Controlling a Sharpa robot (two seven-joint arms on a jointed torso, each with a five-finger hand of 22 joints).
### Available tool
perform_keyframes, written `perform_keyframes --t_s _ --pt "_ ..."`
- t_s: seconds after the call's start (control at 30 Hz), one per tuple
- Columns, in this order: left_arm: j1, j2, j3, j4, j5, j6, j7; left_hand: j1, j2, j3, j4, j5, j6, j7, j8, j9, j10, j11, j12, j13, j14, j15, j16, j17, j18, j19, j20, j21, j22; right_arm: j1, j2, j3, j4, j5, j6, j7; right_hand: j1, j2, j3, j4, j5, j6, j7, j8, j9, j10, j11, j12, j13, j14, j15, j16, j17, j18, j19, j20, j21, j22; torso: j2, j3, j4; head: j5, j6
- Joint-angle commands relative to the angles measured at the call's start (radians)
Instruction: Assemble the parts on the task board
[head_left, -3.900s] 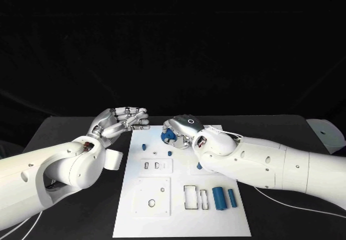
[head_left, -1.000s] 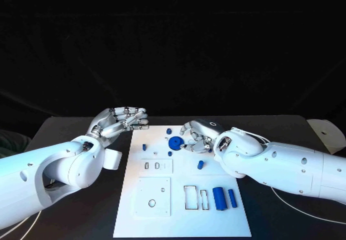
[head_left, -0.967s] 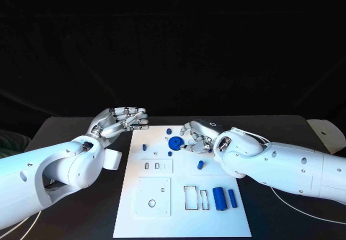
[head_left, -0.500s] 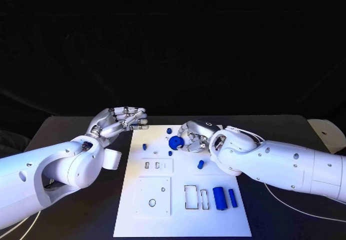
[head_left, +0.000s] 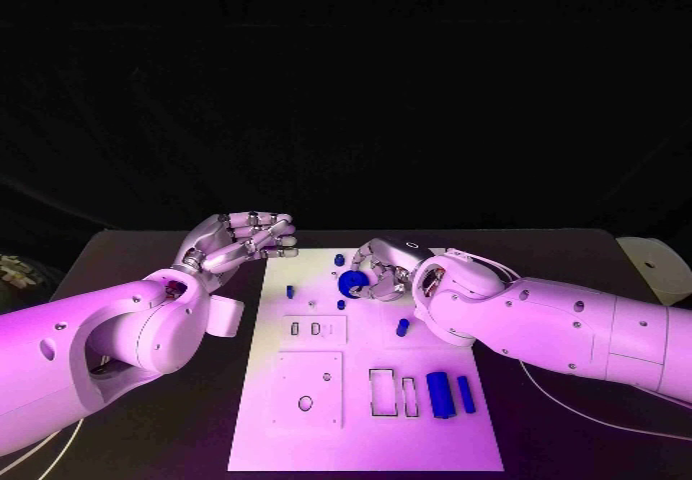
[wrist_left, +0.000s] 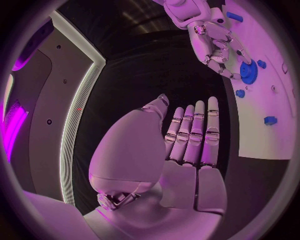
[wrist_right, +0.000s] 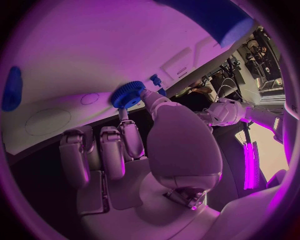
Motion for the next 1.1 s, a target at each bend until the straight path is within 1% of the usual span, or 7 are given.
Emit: perform_keyframes --t_s 0.03,0.23,0.37,0.57,0.77,0.97,1.1 --pt "0.001 0.001 0.001 0.002 -0.002 0.010 0.006 0.002 -0.009 0.007 0.000 0.004 -0.002 0.027 -0.004 -0.001 0.000 0.006 -0.006 0.001 -0.008 0.000 -0.003 0.001 0.005 0.006 -0.002 -0.001 -0.002 0.000 0.004 0.000 -0.005 -0.024 0.013 -0.004 0.002 0.013 -0.003 -0.001 0.005 0.003 -0.001 -0.002 0.002 0.006 -0.001 0.006 0.069 0.103 0.007 0.003 0.263 -0.014 0.105 0.004 0.005 0.263 0.000 0.0005 -0.0020 0.001 -0.001" --pt "0.001 0.001 0.001 0.002 -0.002 0.009 0.006 0.001 -0.009 0.007 0.000 0.004 -0.002 0.028 -0.005 -0.002 0.001 0.006 -0.009 0.001 -0.009 0.000 -0.005 0.002 0.005 0.007 -0.002 -0.001 -0.003 0.000 0.009 -0.001 -0.009 -0.057 0.016 -0.004 0.014 0.014 -0.001 -0.005 0.002 0.009 -0.003 -0.001 0.004 0.007 -0.002 0.008 0.071 0.103 0.006 0.003 0.263 -0.014 0.105 0.004 0.005 0.263 -0.001 0.0005 -0.0016 0.000 -0.001" --pt "0.001 0.001 0.001 0.002 -0.002 0.007 0.007 0.001 -0.009 0.007 0.000 0.004 -0.002 0.028 -0.005 -0.002 0.001 0.006 -0.009 0.001 -0.009 0.000 -0.005 0.002 0.005 0.007 -0.002 -0.001 -0.003 -0.002 0.011 -0.001 -0.010 -0.088 0.027 -0.004 0.038 0.016 0.007 -0.018 -0.011 0.021 -0.005 0.001 0.006 0.013 -0.004 0.015 0.078 0.103 0.004 0.003 0.263 -0.014 0.105 0.002 0.005 0.263 0.000 0.0014 -0.0003 0.000 -0.003" --pt "0.001 0.001 0.001 0.002 -0.002 0.006 0.006 0.001 -0.009 0.007 0.000 0.004 -0.002 0.028 -0.005 -0.002 0.001 0.006 -0.009 0.001 -0.009 0.000 -0.005 0.002 0.005 0.007 -0.002 -0.001 -0.003 -0.003 0.012 -0.002 -0.008 -0.120 0.039 -0.005 0.065 0.016 0.019 -0.034 -0.014 0.042 -0.009 0.006 0.010 0.024 -0.008 0.027 0.091 0.103 0.001 0.003 0.263 -0.014 0.105 0.000 0.005 0.263 -0.001 0.0008 -0.0024 0.000 -0.004" --pt "0.001 0.001 0.001 0.002 -0.002 0.007 0.005 0.001 -0.009 0.007 0.000 0.004 -0.002 0.028 -0.005 -0.002 0.001 0.006 -0.009 0.001 -0.009 0.000 -0.005 0.002 0.005 0.007 -0.002 -0.001 -0.003 -0.004 0.014 -0.003 -0.005 -0.150 0.036 -0.012 0.076 0.022 0.031 -0.041 -0.018 0.070 -0.015 0.015 0.015 0.035 -0.013 0.038 0.101 0.103 -0.003 0.003 0.263 -0.014 0.105 -0.004 0.005 0.263 -0.001 0.0013 -0.0018 -0.001 -0.005" --pt "0.001 0.000 0.001 0.002 -0.002 0.006 0.005 0.001 -0.009 0.007 0.000 0.004 -0.002 0.028 -0.005 -0.002 0.001 0.006 -0.009 0.001 -0.009 0.000 -0.005 0.002 0.005 0.007 -0.002 -0.001 -0.003 -0.004 0.014 -0.004 -0.002 -0.170 0.013 -0.020 0.081 0.034 0.046 -0.042 -0.019 0.085 -0.020 0.019 0.016 0.040 -0.018 0.043 0.106 0.103 -0.007 0.003 0.263 -0.014 0.105 -0.007 0.005 0.263 -0.001 0.0009 -0.0011 -0.001 -0.005" --pt "0.001 0.001 0.001 0.002 -0.002 0.006 0.004 0.001 -0.009 0.007 0.000 0.004 -0.002 0.028 -0.005 -0.002 0.001 0.006 -0.009 0.001 -0.009 0.000 -0.005 0.002 0.005 0.007 -0.002 -0.001 -0.003 -0.005 0.011 -0.004 0.005 -0.172 -0.037 -0.012 0.070 0.037 0.053 -0.036 0.003 0.090 -0.022 0.017 0.016 0.048 -0.020 0.051 0.115 0.103 -0.009 0.003 0.263 -0.014 0.105 -0.010 0.005 0.263 -0.001 0.0009 -0.0010 0.000 -0.003"
